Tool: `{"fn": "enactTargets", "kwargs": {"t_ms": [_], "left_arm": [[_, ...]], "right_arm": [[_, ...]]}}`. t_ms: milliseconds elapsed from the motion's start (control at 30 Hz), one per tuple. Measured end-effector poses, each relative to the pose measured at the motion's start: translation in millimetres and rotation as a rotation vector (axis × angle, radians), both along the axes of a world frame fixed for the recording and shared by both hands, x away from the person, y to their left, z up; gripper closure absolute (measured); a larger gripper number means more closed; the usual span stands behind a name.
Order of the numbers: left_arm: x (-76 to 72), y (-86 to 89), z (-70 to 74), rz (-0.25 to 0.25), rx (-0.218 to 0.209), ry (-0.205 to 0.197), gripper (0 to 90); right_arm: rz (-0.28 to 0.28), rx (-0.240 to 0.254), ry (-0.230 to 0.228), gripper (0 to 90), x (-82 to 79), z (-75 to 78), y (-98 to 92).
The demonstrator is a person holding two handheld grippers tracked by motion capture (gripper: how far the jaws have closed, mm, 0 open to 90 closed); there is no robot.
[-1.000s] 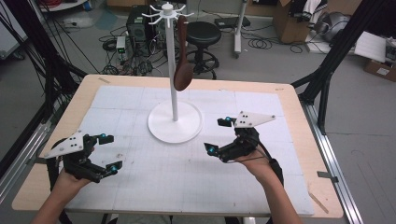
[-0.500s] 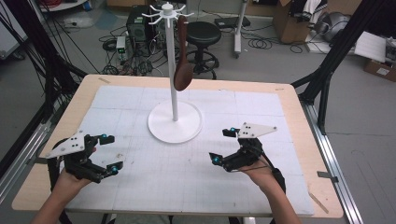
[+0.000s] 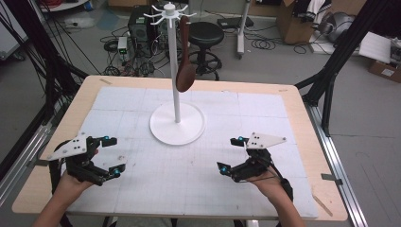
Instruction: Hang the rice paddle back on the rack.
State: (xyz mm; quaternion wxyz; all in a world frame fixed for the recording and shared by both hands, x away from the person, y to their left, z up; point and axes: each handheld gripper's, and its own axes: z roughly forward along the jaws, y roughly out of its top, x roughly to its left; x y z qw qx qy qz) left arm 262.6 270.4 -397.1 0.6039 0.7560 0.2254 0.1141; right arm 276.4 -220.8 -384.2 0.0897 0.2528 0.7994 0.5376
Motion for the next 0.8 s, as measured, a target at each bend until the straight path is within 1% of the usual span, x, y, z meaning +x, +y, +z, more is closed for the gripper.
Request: {"fn": "enactTargets", "kwargs": {"t_ms": [67,233,500,600,700,800], "left_arm": [[-0.2,-0.4,-0.1,0.001,-0.002,0.001,1.7],[-0.9,-1.4,-1.3,-0.001,0.007,0.0,1.7],[-2.4,-2.4,-2.6,0.001,0.009,-0.005,1.7],[-1.9,-2.4,-3.2,0.0,0.012,-0.007,1.7],[-1.7,-3.4,-3.7,0.0,0.012,-0.003,1.7],[-1.7,-3.3,-3.8,-0.001,0.011,-0.005,1.7]], "right_arm": [[0.002,-0.002,0.006,0.3,-1.9,-1.5,-0.9],[-0.001,-0.032,0.007,0.3,-4.4,-6.5,-2.6],[-0.008,-0.036,0.015,0.3,-3.5,-11.7,-6.3],[-0.017,-0.046,0.022,0.3,-4.0,-14.0,-6.9],[-0.019,-0.064,0.016,0.3,-4.1,-16.0,-7.3],[-0.022,-0.063,0.013,0.3,-4.6,-16.1,-8.4]]}}
